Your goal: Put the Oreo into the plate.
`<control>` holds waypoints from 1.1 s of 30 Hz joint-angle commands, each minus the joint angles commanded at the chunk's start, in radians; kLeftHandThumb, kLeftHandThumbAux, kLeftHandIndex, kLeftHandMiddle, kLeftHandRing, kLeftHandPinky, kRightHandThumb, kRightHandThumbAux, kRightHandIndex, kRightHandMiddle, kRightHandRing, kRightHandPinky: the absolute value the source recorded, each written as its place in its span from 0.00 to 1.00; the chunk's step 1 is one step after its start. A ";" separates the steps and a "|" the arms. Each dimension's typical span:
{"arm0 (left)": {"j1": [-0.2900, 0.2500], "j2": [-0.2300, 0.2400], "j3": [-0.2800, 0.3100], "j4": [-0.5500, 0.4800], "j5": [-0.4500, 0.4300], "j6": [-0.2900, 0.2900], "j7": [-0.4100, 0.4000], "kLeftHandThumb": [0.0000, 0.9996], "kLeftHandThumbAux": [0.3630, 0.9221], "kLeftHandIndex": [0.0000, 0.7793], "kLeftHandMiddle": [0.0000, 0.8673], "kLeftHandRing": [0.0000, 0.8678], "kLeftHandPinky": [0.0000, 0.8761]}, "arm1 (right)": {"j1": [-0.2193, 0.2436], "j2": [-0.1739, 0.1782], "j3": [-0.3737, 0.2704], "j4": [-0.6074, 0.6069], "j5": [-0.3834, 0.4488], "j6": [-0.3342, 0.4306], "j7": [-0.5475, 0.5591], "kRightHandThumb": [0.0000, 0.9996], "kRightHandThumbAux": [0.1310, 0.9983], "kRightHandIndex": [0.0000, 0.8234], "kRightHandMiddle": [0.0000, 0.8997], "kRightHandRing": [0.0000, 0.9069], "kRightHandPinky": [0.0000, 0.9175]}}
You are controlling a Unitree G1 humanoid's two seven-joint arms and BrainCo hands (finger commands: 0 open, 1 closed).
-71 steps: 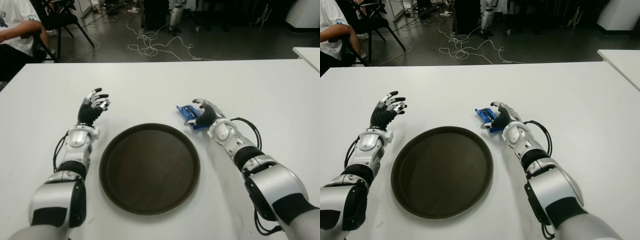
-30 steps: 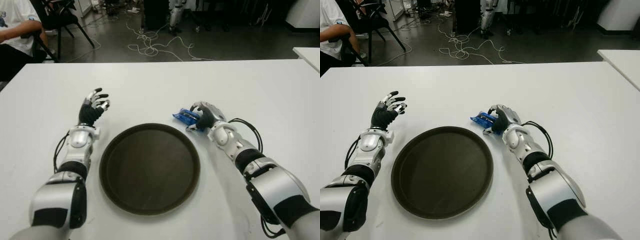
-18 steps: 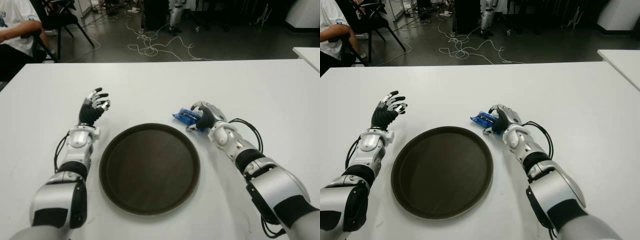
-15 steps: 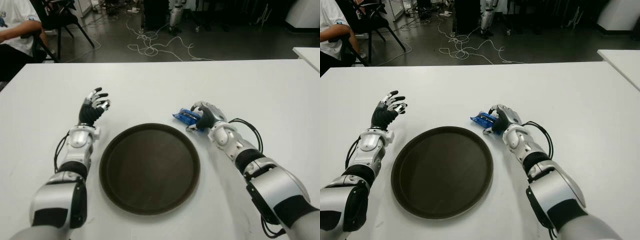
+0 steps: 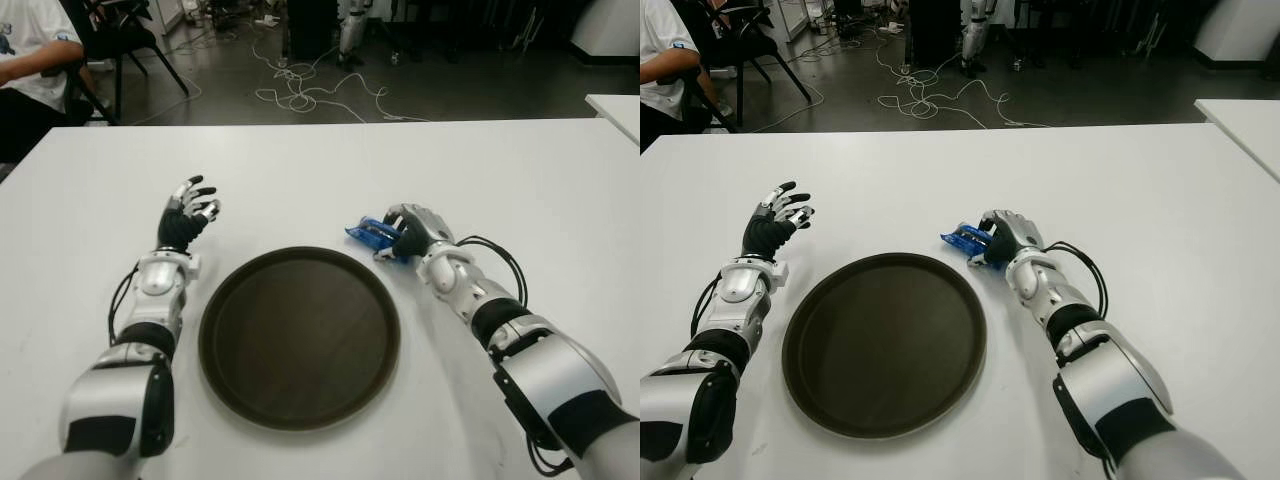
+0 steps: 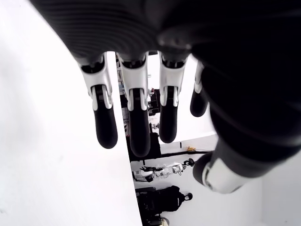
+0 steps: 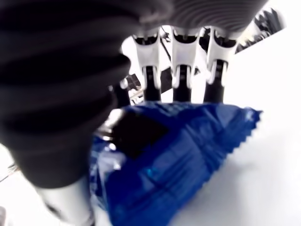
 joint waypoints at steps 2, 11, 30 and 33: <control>0.000 -0.001 0.001 0.000 -0.001 -0.002 -0.001 0.36 0.62 0.20 0.31 0.35 0.37 | -0.001 -0.002 0.008 -0.001 -0.009 0.002 -0.009 0.24 0.81 0.65 0.72 0.71 0.69; 0.001 -0.005 0.004 -0.002 -0.006 -0.004 -0.002 0.37 0.61 0.20 0.31 0.36 0.38 | -0.001 -0.004 0.011 -0.004 -0.014 0.006 -0.017 0.30 0.82 0.74 0.81 0.79 0.75; 0.001 -0.005 0.003 -0.003 -0.004 -0.001 0.009 0.40 0.63 0.19 0.30 0.35 0.38 | 0.003 -0.002 -0.005 -0.009 0.004 0.006 -0.015 0.31 0.83 0.75 0.82 0.81 0.77; 0.002 -0.005 0.002 -0.004 -0.003 -0.004 0.007 0.38 0.64 0.19 0.29 0.35 0.38 | 0.004 -0.002 -0.008 -0.010 0.006 0.006 -0.015 0.32 0.83 0.75 0.82 0.81 0.77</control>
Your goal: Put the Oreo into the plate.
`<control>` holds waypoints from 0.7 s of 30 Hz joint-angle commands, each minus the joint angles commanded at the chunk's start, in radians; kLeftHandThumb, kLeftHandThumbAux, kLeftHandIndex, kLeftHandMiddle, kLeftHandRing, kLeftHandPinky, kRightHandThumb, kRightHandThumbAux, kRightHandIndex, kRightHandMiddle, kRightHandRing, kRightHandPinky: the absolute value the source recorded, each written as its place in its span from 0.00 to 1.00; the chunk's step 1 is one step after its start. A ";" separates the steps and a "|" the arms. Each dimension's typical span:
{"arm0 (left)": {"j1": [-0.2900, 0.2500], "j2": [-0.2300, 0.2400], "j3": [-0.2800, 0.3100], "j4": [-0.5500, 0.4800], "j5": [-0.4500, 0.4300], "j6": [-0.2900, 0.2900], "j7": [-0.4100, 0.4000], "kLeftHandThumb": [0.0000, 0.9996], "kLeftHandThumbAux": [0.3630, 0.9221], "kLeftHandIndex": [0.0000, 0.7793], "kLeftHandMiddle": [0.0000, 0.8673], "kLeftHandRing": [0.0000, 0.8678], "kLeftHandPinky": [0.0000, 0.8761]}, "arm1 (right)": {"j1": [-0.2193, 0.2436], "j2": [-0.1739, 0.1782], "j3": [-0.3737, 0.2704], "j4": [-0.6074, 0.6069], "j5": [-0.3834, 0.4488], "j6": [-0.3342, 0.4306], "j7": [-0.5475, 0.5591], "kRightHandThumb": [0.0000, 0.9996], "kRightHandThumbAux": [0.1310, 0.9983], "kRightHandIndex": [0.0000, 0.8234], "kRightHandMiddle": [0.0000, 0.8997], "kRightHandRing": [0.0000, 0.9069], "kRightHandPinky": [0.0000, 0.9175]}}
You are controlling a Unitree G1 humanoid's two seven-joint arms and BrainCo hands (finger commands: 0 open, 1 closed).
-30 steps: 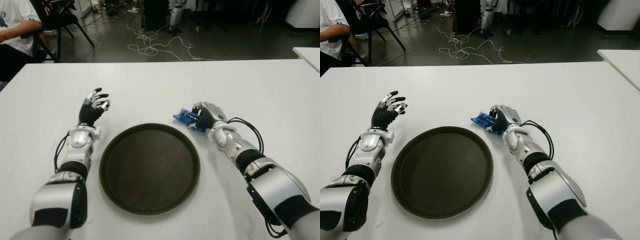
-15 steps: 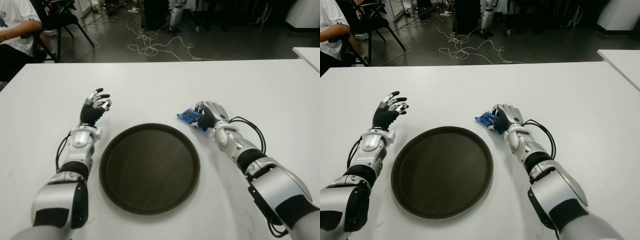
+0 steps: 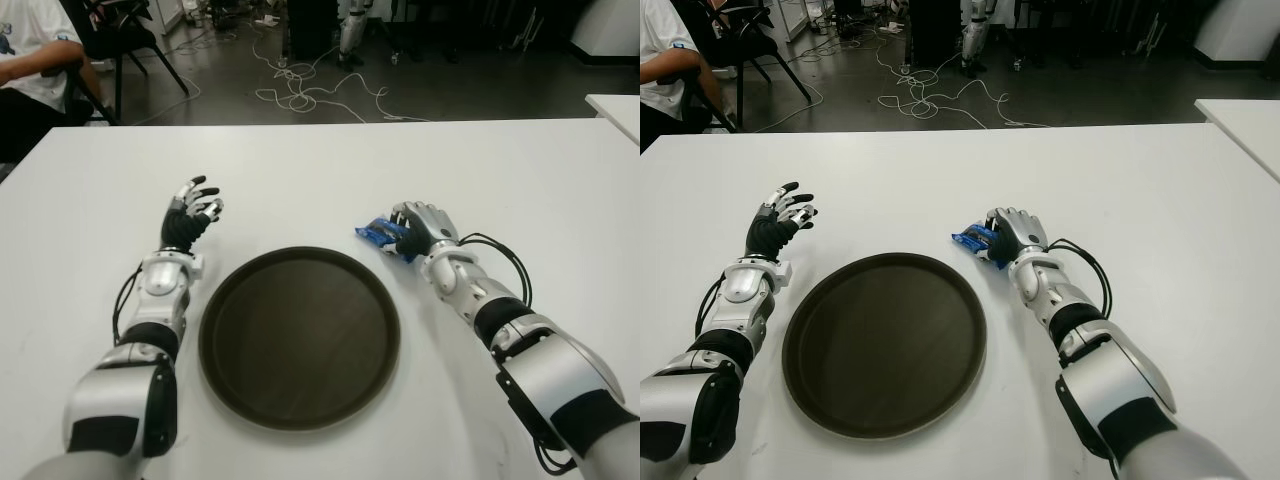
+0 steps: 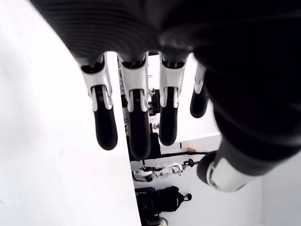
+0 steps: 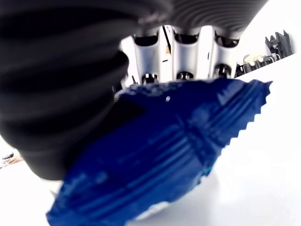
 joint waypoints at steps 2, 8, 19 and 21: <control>0.000 0.000 -0.001 0.000 0.002 -0.001 0.002 0.37 0.64 0.19 0.30 0.35 0.38 | -0.001 0.000 -0.001 0.000 0.001 0.001 0.000 0.32 0.84 0.75 0.82 0.81 0.77; 0.000 0.000 0.002 0.001 -0.002 0.005 0.001 0.38 0.63 0.19 0.30 0.35 0.38 | -0.002 -0.001 -0.006 -0.004 0.004 -0.002 -0.004 0.54 0.75 0.62 0.82 0.80 0.77; -0.002 0.004 0.002 0.006 -0.003 0.008 -0.007 0.38 0.62 0.18 0.29 0.34 0.39 | 0.012 -0.005 -0.037 -0.042 0.015 -0.093 -0.123 0.70 0.69 0.53 0.82 0.82 0.79; -0.002 0.004 0.002 0.006 -0.004 0.008 -0.009 0.38 0.61 0.18 0.28 0.34 0.39 | 0.015 -0.004 -0.040 -0.046 0.014 -0.106 -0.146 0.70 0.69 0.53 0.82 0.82 0.80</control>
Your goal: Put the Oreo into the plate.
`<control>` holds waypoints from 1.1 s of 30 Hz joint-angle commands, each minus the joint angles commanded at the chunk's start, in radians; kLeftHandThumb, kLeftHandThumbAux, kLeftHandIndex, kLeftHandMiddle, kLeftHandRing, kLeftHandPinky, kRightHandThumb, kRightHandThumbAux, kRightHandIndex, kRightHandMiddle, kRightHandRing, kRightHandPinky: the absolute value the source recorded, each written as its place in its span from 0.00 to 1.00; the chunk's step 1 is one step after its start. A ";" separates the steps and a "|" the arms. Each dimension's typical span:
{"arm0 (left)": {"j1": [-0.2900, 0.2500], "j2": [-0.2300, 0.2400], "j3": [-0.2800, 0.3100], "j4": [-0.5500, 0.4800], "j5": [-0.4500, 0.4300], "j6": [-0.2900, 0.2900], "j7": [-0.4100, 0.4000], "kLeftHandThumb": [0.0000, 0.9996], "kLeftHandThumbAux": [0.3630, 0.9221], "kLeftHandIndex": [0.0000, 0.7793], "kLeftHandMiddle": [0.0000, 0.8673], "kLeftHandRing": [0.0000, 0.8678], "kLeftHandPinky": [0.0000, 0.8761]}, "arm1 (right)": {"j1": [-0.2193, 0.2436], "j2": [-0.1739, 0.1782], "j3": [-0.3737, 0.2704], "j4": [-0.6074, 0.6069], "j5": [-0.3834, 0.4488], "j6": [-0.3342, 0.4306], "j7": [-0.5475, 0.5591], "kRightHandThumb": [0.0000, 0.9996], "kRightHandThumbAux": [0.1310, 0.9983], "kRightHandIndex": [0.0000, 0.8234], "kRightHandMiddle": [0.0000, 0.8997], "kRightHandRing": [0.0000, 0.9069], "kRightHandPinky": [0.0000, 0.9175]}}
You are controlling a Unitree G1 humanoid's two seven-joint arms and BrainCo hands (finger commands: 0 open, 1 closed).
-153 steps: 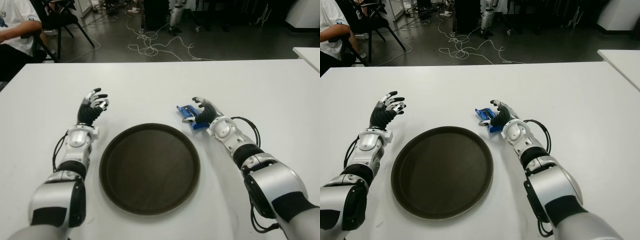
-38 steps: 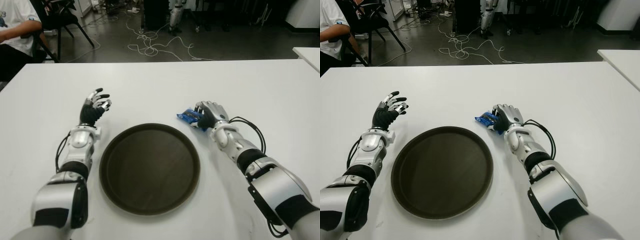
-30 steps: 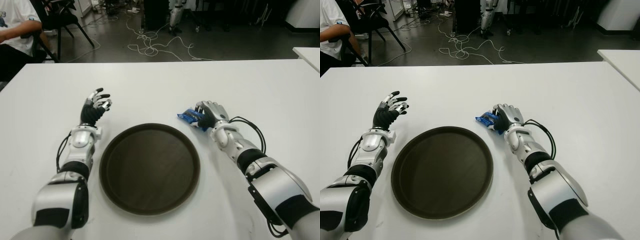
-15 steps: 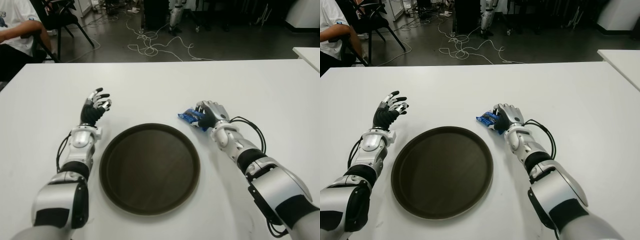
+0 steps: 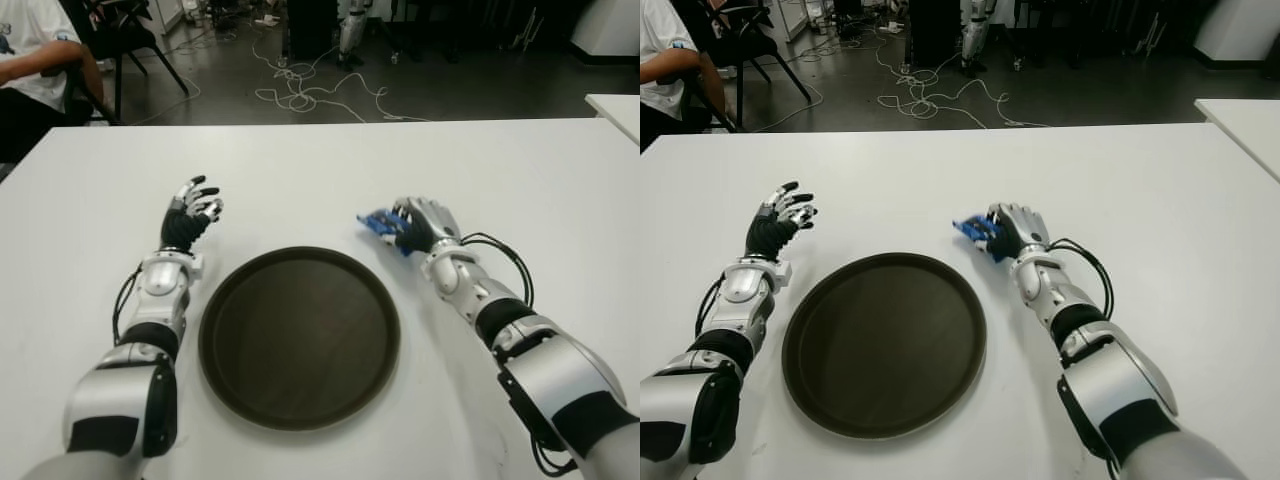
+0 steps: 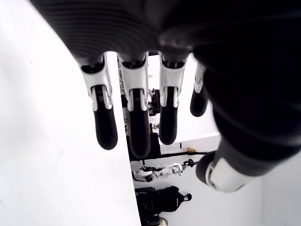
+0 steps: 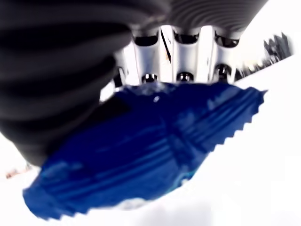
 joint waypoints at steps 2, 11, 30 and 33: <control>0.000 0.001 0.000 0.001 0.000 0.002 0.000 0.39 0.62 0.19 0.28 0.34 0.38 | 0.004 0.000 -0.001 -0.007 -0.003 -0.020 -0.036 0.70 0.69 0.53 0.82 0.82 0.80; 0.000 0.003 -0.002 0.002 0.002 0.003 -0.004 0.37 0.61 0.19 0.29 0.34 0.37 | 0.013 -0.003 0.024 -0.036 -0.041 -0.095 -0.183 0.70 0.69 0.53 0.83 0.83 0.83; 0.002 -0.003 0.006 0.000 -0.008 -0.006 -0.006 0.39 0.67 0.19 0.29 0.35 0.38 | 0.035 -0.025 0.092 -0.114 -0.117 -0.173 -0.280 0.70 0.69 0.52 0.84 0.85 0.85; 0.002 -0.003 0.006 0.000 -0.009 -0.005 -0.007 0.39 0.69 0.18 0.29 0.34 0.38 | 0.042 -0.025 0.098 -0.127 -0.119 -0.180 -0.277 0.70 0.69 0.52 0.84 0.85 0.85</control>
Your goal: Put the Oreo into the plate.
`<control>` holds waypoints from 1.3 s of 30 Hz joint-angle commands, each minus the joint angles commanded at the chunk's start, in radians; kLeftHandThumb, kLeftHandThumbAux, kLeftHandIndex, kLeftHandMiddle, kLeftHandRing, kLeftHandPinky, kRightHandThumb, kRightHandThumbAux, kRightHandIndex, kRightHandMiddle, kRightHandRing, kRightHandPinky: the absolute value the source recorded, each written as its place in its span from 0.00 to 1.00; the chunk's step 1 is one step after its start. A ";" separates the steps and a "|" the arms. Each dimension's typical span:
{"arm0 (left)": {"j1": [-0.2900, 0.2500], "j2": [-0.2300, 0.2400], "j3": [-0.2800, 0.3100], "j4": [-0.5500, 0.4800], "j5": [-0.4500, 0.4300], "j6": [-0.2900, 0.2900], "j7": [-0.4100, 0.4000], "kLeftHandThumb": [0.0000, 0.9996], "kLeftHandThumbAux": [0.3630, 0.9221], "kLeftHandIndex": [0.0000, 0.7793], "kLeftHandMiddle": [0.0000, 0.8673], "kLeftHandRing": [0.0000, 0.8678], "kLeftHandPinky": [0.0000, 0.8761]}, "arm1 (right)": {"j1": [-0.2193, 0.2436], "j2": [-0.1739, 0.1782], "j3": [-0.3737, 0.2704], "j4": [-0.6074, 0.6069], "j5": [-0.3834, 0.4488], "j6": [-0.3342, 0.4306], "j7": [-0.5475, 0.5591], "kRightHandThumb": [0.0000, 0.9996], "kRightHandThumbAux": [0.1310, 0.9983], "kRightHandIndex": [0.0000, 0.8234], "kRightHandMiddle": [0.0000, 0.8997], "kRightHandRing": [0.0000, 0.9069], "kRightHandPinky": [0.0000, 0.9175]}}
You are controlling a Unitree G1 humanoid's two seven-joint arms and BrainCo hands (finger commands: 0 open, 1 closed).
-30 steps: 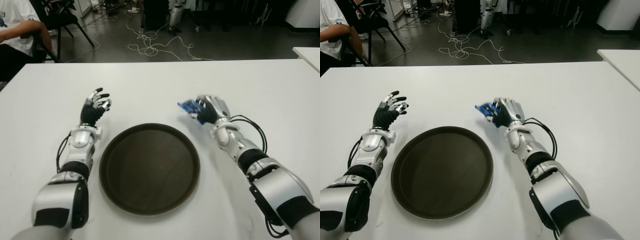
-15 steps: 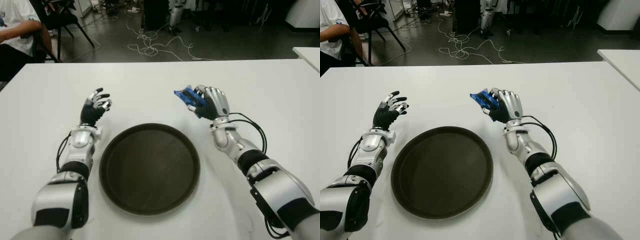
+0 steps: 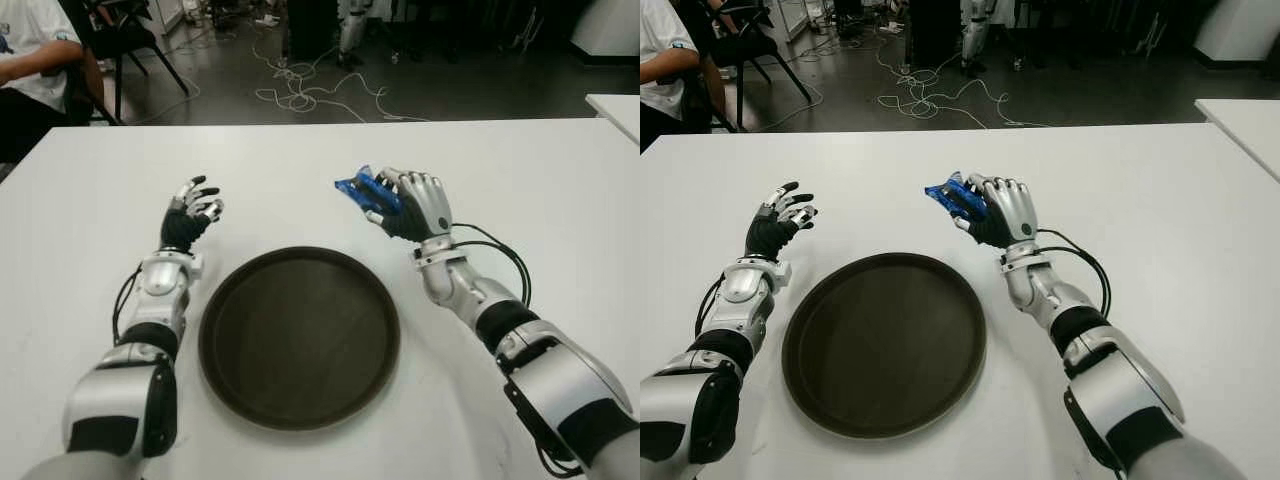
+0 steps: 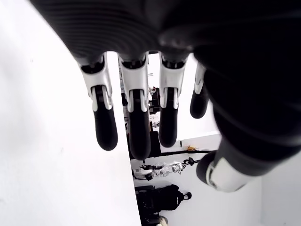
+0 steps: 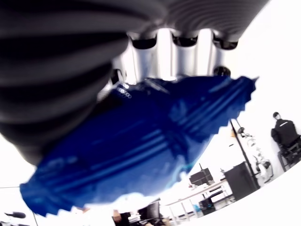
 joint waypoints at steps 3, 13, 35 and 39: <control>0.000 0.001 -0.001 0.000 0.001 0.001 0.002 0.38 0.69 0.18 0.29 0.34 0.38 | 0.020 0.005 0.014 -0.030 -0.011 -0.003 -0.004 0.70 0.69 0.52 0.84 0.84 0.85; 0.001 0.003 -0.011 -0.005 0.010 -0.001 0.018 0.36 0.62 0.20 0.30 0.35 0.38 | 0.193 -0.121 0.127 -0.590 -0.048 0.024 0.497 0.70 0.69 0.52 0.86 0.87 0.88; 0.000 0.003 -0.014 -0.005 0.014 0.007 0.027 0.38 0.62 0.18 0.29 0.34 0.37 | 0.250 -0.178 0.075 -0.769 0.036 0.000 0.904 0.69 0.69 0.52 0.82 0.83 0.82; 0.000 0.003 -0.016 -0.004 0.017 0.008 0.029 0.37 0.62 0.18 0.29 0.34 0.38 | 0.259 -0.176 0.067 -0.783 0.032 0.003 0.918 0.69 0.69 0.52 0.81 0.82 0.81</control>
